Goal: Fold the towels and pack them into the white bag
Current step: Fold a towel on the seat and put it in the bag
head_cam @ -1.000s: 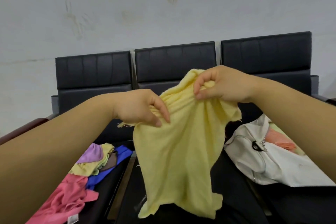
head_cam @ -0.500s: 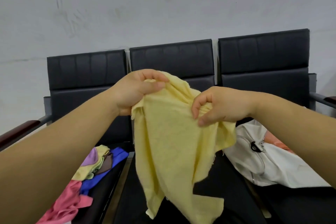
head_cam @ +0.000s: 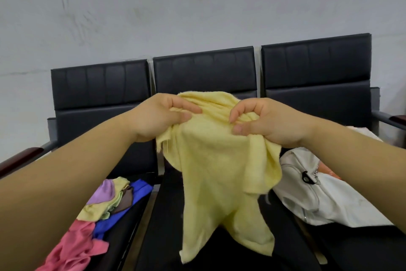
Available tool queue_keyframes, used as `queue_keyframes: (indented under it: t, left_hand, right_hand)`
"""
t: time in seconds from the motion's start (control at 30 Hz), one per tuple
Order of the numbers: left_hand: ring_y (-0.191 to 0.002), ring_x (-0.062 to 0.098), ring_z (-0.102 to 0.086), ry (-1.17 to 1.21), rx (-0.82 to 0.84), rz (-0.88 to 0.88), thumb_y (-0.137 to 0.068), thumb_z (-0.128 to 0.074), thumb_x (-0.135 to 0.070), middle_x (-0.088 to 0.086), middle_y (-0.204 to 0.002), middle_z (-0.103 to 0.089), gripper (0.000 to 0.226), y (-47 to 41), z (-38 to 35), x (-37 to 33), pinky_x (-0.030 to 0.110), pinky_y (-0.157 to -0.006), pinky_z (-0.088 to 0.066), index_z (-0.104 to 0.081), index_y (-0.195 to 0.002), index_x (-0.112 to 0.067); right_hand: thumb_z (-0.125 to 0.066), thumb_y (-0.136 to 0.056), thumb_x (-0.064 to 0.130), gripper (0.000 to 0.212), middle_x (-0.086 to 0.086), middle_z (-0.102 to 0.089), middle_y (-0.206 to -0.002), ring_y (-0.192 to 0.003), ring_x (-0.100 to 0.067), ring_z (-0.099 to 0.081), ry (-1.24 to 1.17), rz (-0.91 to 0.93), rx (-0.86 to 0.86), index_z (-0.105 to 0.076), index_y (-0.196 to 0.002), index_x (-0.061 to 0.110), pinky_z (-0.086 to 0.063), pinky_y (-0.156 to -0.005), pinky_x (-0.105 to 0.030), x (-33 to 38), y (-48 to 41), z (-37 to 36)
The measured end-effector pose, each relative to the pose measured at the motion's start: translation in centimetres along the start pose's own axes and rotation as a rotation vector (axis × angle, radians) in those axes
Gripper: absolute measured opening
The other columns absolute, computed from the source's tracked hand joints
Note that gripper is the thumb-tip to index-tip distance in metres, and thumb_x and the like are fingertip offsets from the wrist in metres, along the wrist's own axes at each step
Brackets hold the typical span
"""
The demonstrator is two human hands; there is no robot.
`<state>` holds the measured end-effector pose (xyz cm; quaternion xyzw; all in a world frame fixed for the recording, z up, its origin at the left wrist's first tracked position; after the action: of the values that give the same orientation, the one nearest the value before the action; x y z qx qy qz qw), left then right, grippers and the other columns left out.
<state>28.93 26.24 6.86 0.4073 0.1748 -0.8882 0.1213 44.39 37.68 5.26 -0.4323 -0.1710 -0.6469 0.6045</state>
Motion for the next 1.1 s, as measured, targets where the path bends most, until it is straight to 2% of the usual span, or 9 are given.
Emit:
queue_keyframes:
  t: [0.07,0.2,0.33,0.47,0.6,0.7,0.9,1.0,1.1]
  left_hand:
    - [-0.111,0.004,-0.065,0.045,-0.057,0.006,-0.097,-0.066,-0.017,-0.016,-0.122,-0.068,0.023,-0.4,0.6,0.1,0.033,-0.103,-0.052,-0.081,-0.096,-0.034]
    - [-0.112,0.001,-0.064,-0.057,0.011,-0.082,-0.088,-0.075,-0.025,-0.019,-0.117,-0.070,0.013,-0.5,0.1,-1.0,0.034,-0.105,-0.048,-0.081,-0.093,-0.036]
    - [-0.108,-0.003,-0.063,-0.141,0.216,-0.048,-0.068,-0.083,-0.034,-0.023,-0.112,-0.070,0.021,-0.3,-0.9,0.2,0.030,-0.105,-0.044,-0.081,-0.089,-0.034]
    - [-0.105,-0.004,-0.060,-0.457,0.292,0.008,-0.076,-0.087,-0.028,-0.032,-0.105,-0.066,0.021,-2.0,-0.5,3.5,0.033,-0.106,-0.044,-0.078,-0.087,-0.043]
    - [-0.102,-0.006,-0.057,-0.593,0.162,0.008,-0.079,-0.085,-0.025,-0.031,-0.106,-0.064,0.026,-5.9,1.8,5.5,0.030,-0.102,-0.042,-0.076,-0.091,-0.046]
    - [-0.111,0.010,-0.060,-0.625,0.080,0.032,-0.080,-0.085,-0.026,-0.024,-0.120,-0.063,0.030,-9.2,4.0,6.7,0.032,-0.098,-0.046,-0.076,-0.098,-0.048]
    - [-0.128,0.013,-0.050,-0.761,-0.136,-0.073,-0.086,-0.079,-0.026,-0.013,-0.140,-0.056,0.035,-14.3,9.0,3.3,0.027,-0.099,-0.038,-0.071,-0.113,-0.047]
    - [-0.123,0.017,-0.052,-0.826,-0.260,-0.174,-0.089,-0.077,-0.026,-0.008,-0.130,-0.059,0.034,-15.0,11.1,0.2,0.026,-0.093,-0.037,-0.070,-0.118,-0.043]
    - [-0.116,0.015,-0.053,-0.845,-0.279,-0.208,-0.089,-0.077,-0.026,-0.011,-0.113,-0.055,0.034,-14.4,11.3,-0.5,0.025,-0.090,-0.035,-0.071,-0.119,-0.041]
  right_hand:
    - [-0.085,-0.079,0.027,0.018,0.026,-0.068,-0.099,-0.094,0.006,-0.064,0.135,-0.039,0.142,-0.075,-0.088,0.039,-0.049,-0.080,-0.011,-0.2,0.0,-1.2]
    - [-0.084,-0.080,0.034,0.021,0.029,-0.063,-0.102,-0.096,0.004,-0.061,0.527,-0.131,0.285,-0.075,-0.093,0.048,-0.050,-0.085,-0.020,-1.5,-0.7,-1.7]
    - [-0.081,-0.083,0.034,0.021,0.033,-0.062,-0.101,-0.096,0.005,-0.060,0.535,-0.147,0.246,-0.074,-0.094,0.050,-0.047,-0.085,-0.020,-2.6,-1.9,0.4]
    - [-0.078,-0.087,0.030,0.023,0.039,-0.059,-0.102,-0.097,0.009,-0.057,0.512,-0.149,0.231,-0.072,-0.097,0.050,-0.043,-0.087,-0.020,-5.0,-3.7,0.9]
    - [-0.073,-0.092,0.027,0.032,0.029,-0.054,-0.132,-0.120,0.001,-0.050,0.627,-0.135,0.207,-0.068,-0.113,0.051,-0.038,-0.104,-0.024,-6.9,-7.3,1.5]
    - [-0.073,-0.092,0.026,0.036,0.023,-0.051,-0.136,-0.123,-0.004,-0.047,0.633,-0.132,0.136,-0.067,-0.118,0.050,-0.036,-0.103,-0.026,-7.6,-10.7,3.3]
    - [-0.068,-0.094,0.023,0.036,0.014,-0.051,-0.142,-0.130,-0.013,-0.046,0.757,-0.052,-0.110,-0.064,-0.121,0.047,-0.035,-0.106,-0.031,-5.3,-16.5,8.8]
    - [-0.065,-0.095,0.021,0.034,0.010,-0.056,-0.136,-0.126,-0.015,-0.050,0.807,0.045,-0.248,-0.065,-0.121,0.042,-0.034,-0.099,-0.026,-2.7,-17.5,11.1]
    - [-0.065,-0.095,0.021,0.032,0.011,-0.057,-0.122,-0.115,-0.015,-0.054,0.814,0.105,-0.295,-0.066,-0.122,0.039,-0.036,-0.094,-0.026,-1.7,-17.0,11.4]
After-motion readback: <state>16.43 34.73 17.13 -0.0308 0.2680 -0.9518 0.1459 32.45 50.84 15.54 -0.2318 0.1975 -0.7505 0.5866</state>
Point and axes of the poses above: each hand's wrist, its own y-axis away from the middle knuckle, its own z-axis out of the back of the hand, x = y × z, the point moved 10 cm from there along -y, towards the middle knuckle
